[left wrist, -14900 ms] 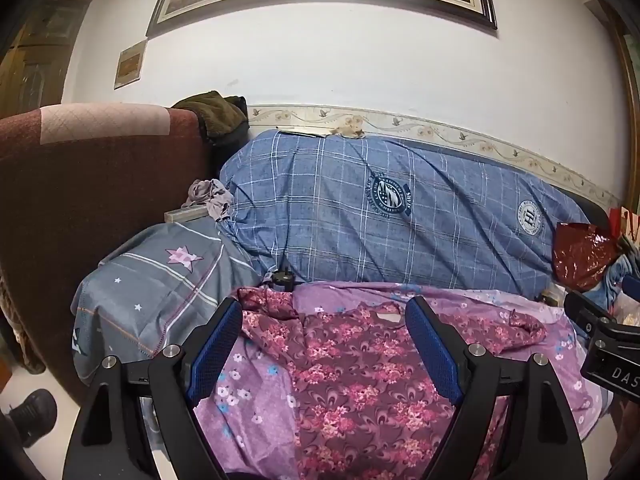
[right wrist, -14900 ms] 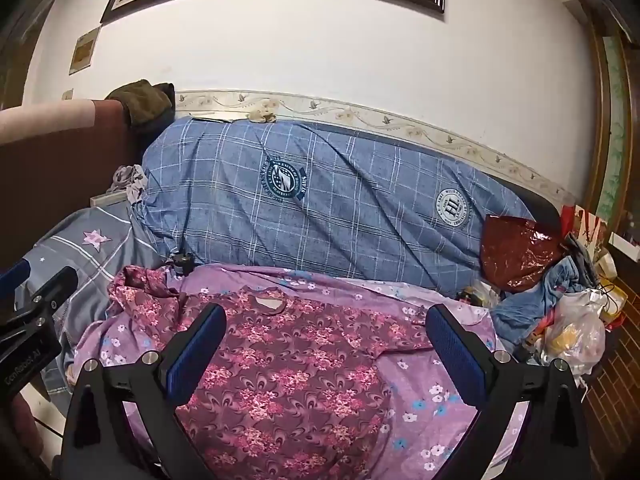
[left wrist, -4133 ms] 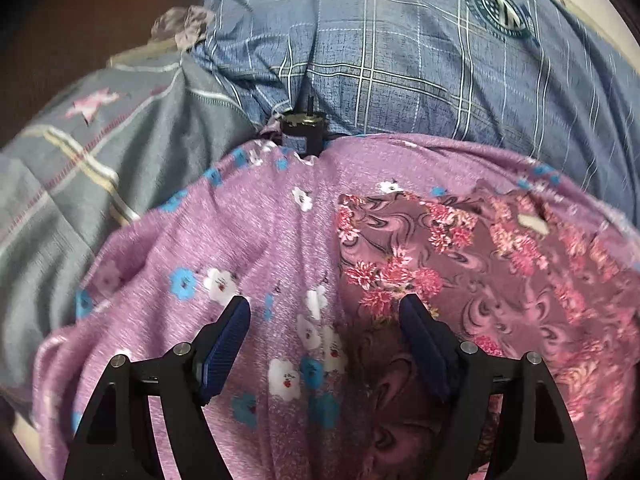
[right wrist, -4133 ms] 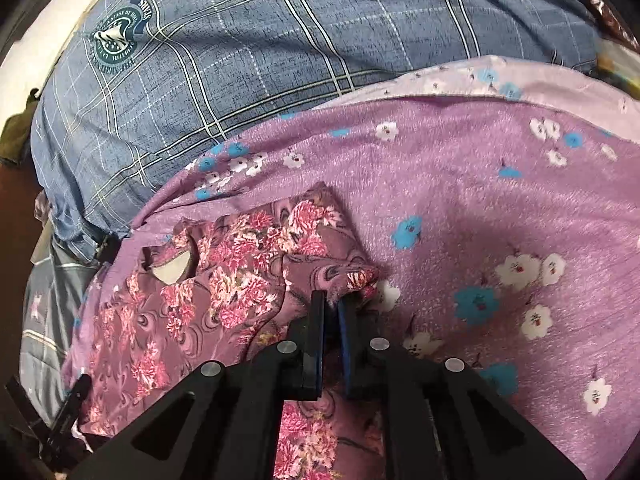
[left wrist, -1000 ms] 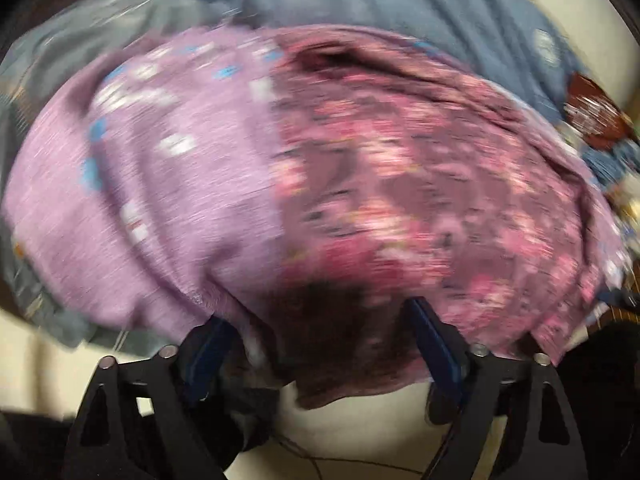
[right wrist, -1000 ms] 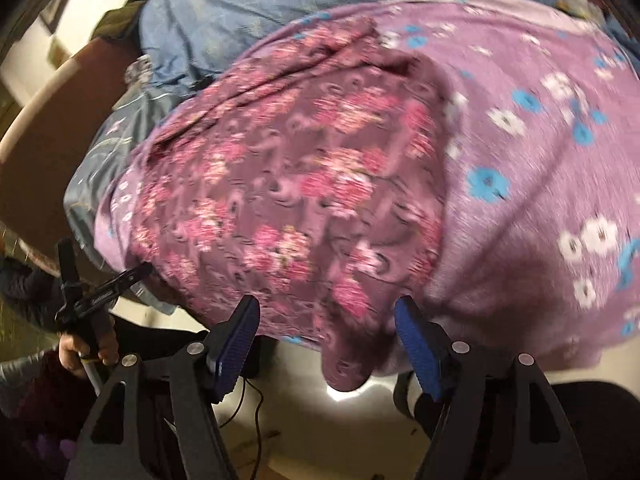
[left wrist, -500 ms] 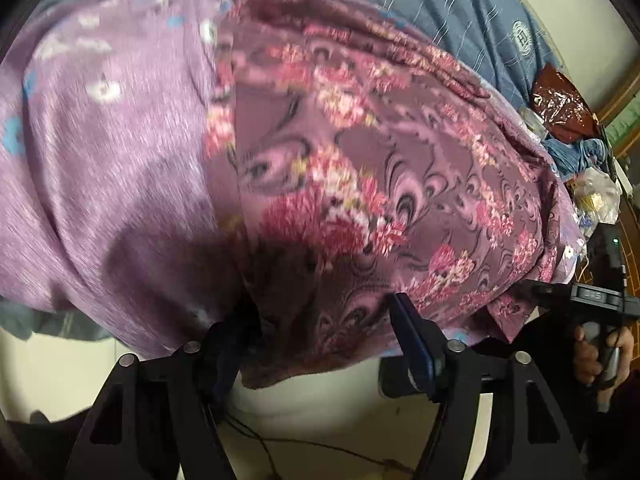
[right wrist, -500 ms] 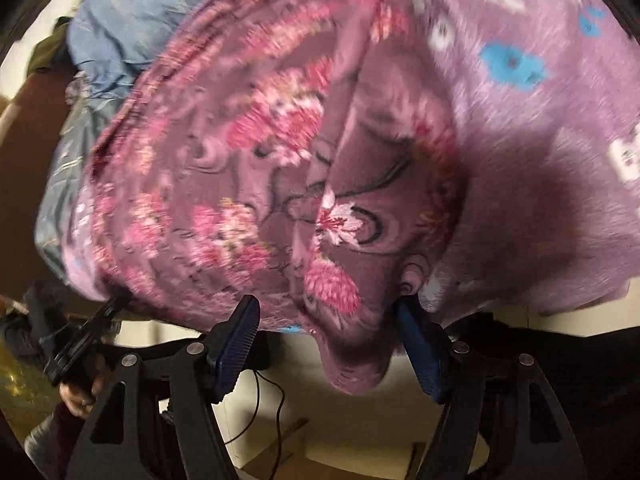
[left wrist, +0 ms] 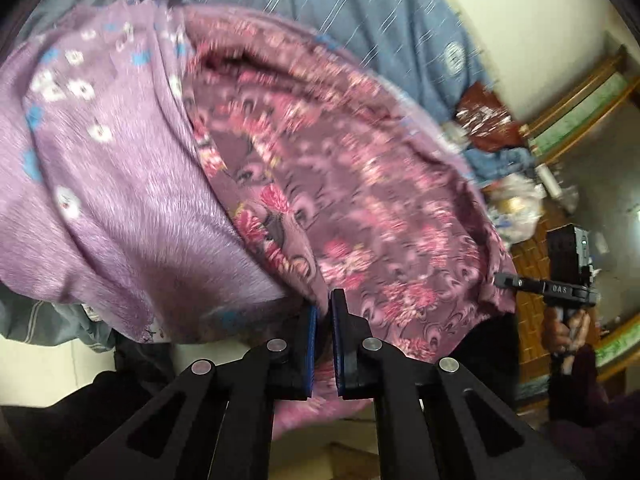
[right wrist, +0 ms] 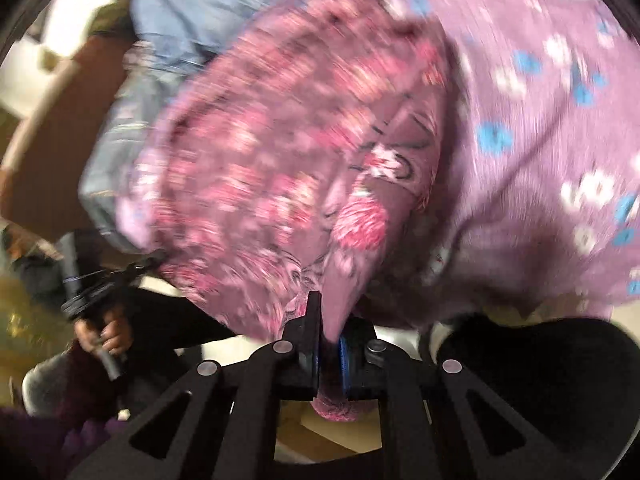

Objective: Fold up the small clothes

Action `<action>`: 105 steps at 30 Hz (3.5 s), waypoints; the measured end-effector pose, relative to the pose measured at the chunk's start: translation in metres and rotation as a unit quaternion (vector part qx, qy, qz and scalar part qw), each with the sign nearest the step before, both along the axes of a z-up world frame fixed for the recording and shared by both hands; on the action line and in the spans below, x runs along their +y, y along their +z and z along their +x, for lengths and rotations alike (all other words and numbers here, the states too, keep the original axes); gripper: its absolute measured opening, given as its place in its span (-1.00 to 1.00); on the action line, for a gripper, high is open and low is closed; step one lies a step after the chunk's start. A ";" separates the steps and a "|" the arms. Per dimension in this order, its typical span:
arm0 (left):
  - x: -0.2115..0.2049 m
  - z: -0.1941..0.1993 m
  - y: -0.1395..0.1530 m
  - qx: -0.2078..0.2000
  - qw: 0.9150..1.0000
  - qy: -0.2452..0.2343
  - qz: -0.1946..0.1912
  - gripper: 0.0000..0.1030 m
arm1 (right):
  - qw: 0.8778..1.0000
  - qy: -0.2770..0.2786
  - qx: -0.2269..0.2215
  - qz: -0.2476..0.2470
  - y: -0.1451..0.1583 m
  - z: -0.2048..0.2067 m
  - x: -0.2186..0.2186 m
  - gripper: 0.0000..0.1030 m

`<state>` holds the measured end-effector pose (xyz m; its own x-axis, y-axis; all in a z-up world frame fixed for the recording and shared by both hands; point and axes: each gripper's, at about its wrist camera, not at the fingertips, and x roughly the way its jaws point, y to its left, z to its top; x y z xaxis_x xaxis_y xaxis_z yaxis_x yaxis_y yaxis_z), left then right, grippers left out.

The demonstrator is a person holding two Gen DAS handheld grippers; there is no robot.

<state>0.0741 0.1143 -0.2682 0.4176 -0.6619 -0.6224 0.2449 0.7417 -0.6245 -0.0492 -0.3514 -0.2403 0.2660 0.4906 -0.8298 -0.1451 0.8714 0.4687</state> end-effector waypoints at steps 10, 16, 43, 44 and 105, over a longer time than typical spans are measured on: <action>0.046 0.005 0.066 -0.075 0.996 0.051 0.021 -0.88 | 0.980 0.020 -0.133 0.144 0.073 0.031 0.008 -0.89; 0.047 0.003 -0.006 0.045 0.987 0.141 0.061 0.25 | 0.974 0.005 -0.146 0.176 0.076 0.053 0.014 -0.89; -0.072 0.052 -0.147 0.120 0.978 0.170 0.028 -0.63 | 0.968 -0.055 -0.152 0.193 0.077 0.118 -0.007 -0.89; -0.072 0.047 -0.146 0.114 0.979 0.167 0.025 -0.73 | 0.968 -0.055 -0.153 0.190 0.078 0.117 -0.007 -0.89; 0.046 0.275 0.011 -0.086 0.936 0.330 -0.088 -0.09 | 0.991 0.110 -0.055 0.049 -0.033 0.345 0.287 -0.79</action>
